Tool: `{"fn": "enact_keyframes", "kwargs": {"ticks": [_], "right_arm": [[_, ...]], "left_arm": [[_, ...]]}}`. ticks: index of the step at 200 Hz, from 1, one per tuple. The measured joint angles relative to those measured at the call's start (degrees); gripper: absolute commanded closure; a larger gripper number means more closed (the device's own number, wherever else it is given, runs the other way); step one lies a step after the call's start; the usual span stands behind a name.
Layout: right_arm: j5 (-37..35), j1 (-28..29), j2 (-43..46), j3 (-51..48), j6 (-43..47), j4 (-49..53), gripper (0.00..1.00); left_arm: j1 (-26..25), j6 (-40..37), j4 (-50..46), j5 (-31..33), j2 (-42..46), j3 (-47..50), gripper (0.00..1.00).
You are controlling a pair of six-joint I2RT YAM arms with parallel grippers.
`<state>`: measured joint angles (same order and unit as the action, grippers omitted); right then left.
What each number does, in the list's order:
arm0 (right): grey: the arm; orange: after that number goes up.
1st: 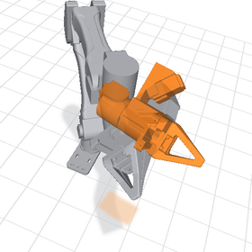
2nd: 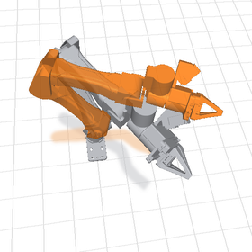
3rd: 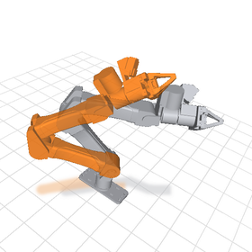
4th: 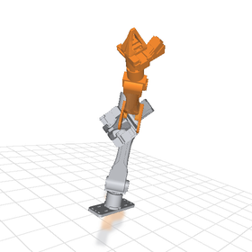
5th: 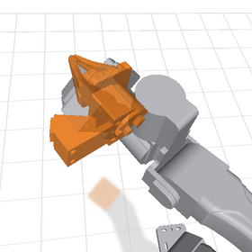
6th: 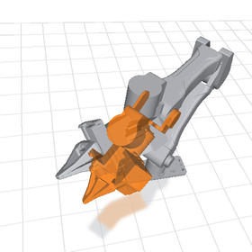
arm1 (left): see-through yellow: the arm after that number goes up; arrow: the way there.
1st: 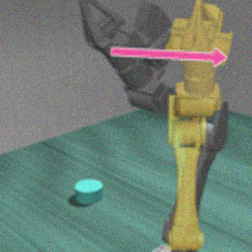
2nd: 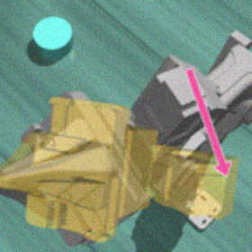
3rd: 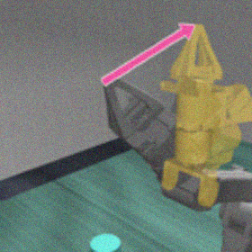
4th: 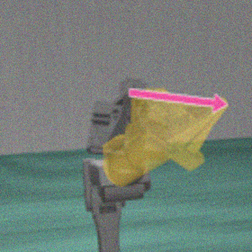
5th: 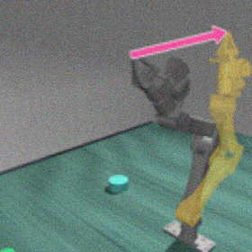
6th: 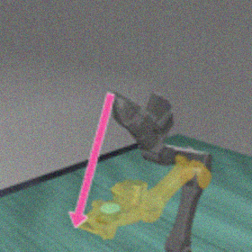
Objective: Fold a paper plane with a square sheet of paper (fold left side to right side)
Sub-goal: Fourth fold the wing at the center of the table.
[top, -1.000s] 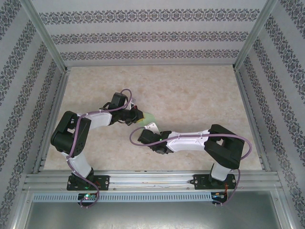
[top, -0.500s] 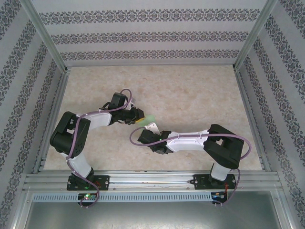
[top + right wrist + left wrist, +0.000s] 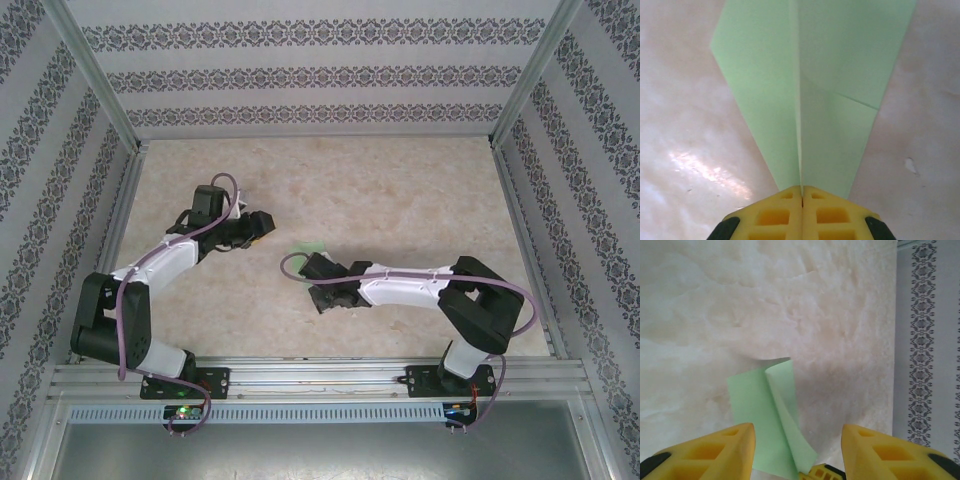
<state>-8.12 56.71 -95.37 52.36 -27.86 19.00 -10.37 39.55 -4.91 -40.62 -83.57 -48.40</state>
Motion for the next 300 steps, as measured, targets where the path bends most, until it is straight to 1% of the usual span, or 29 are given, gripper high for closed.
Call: {"fn": "enact_keyframes", "kwargs": {"ticks": [51,114,140,178,213,246,300], "right_arm": [[14.0,-4.7,0.6,-3.0,0.8,-5.4,1.00],[27.2,-10.2,1.3,-7.0,0.8,-12.7,1.00],[32.3,-13.2,1.6,-9.6,0.6,-16.5,1.00],[39.0,-16.4,1.6,-12.7,-0.9,-22.1,1.00],[43.4,-17.6,0.5,-13.5,-2.5,-26.6,1.00],[45.8,-17.6,-1.1,-13.5,-3.5,-29.1,1.00],[46.8,-17.6,-2.0,-13.6,-4.0,-30.3,1.00]], "left_arm": [[0.0,-2.2,-2.0,-3.7,-0.1,3.9,0.54],[-0.6,-3.0,-2.0,-7.1,-1.3,7.1,0.56],[-2.6,-2.9,-1.9,-7.8,-1.5,7.6,0.56],[-7.0,-1.2,0.3,-8.2,-3.8,8.0,0.56],[-10.5,0.6,2.4,-7.5,-6.4,8.0,0.56],[-13.2,1.7,4.0,-6.7,-9.5,7.3,0.56],[-14.5,3.0,5.6,-5.2,-14.0,4.9,0.56]]}}
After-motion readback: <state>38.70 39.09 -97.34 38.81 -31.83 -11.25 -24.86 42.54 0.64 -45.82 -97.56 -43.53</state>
